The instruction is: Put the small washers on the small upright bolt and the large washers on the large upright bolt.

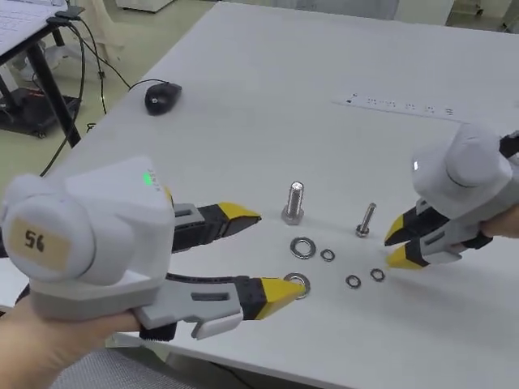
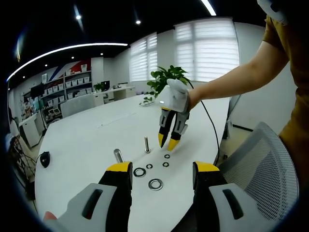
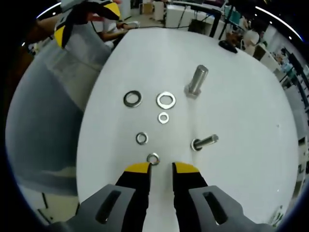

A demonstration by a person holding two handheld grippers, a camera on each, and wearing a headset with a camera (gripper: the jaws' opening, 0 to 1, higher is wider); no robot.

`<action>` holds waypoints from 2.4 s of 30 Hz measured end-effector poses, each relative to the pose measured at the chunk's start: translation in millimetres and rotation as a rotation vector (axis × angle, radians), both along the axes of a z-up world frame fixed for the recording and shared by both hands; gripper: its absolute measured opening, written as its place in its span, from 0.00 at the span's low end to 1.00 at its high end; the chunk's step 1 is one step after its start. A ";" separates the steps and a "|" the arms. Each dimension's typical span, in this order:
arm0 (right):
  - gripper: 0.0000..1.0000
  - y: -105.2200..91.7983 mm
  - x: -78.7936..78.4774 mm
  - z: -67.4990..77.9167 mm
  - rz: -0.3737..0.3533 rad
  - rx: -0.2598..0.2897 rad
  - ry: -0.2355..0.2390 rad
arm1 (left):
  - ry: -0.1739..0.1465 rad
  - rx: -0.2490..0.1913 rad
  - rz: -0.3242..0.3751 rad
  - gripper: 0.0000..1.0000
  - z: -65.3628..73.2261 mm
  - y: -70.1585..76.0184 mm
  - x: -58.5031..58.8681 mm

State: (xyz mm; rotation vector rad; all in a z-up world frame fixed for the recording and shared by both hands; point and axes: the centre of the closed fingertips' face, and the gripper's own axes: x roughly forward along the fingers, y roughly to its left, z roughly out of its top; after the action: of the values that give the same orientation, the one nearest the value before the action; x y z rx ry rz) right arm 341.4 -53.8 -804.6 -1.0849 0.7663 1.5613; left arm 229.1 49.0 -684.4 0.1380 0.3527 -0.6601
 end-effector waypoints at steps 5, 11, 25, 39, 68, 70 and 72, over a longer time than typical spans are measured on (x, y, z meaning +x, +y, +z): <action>0.18 -1.6 -11.0 -10.0 0.013 -0.014 0.018 | -0.005 -0.002 0.003 0.49 1.9 -1.8 -2.4; 0.18 -0.3 -9.7 -17.9 0.013 -0.022 0.016 | -0.005 -0.001 0.002 0.49 2.3 -3.3 -4.2; 0.17 4.9 -6.4 -19.6 0.036 -0.041 0.032 | -0.006 -0.002 0.008 0.49 3.3 -2.6 -5.0; 0.13 4.8 -4.3 -19.6 0.049 -0.071 0.010 | -0.004 -0.003 -0.001 0.49 2.0 -4.5 -2.1; 0.12 34.7 38.6 65.5 0.025 0.023 -0.093 | 0.003 -0.025 -0.018 0.48 -2.9 -11.7 2.7; 0.12 37.4 39.9 63.3 0.030 0.021 -0.092 | 0.001 -0.024 -0.014 0.47 -2.4 -10.7 3.4; 0.12 38.5 41.8 60.4 0.029 0.017 -0.087 | -0.004 -0.024 -0.008 0.47 -1.1 -9.0 4.1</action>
State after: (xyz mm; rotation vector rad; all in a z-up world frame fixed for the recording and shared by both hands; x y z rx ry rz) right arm 383.2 -15.3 -744.2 -1.1479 0.6802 1.5319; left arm 233.2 40.0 -685.6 0.1179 0.3408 -0.6719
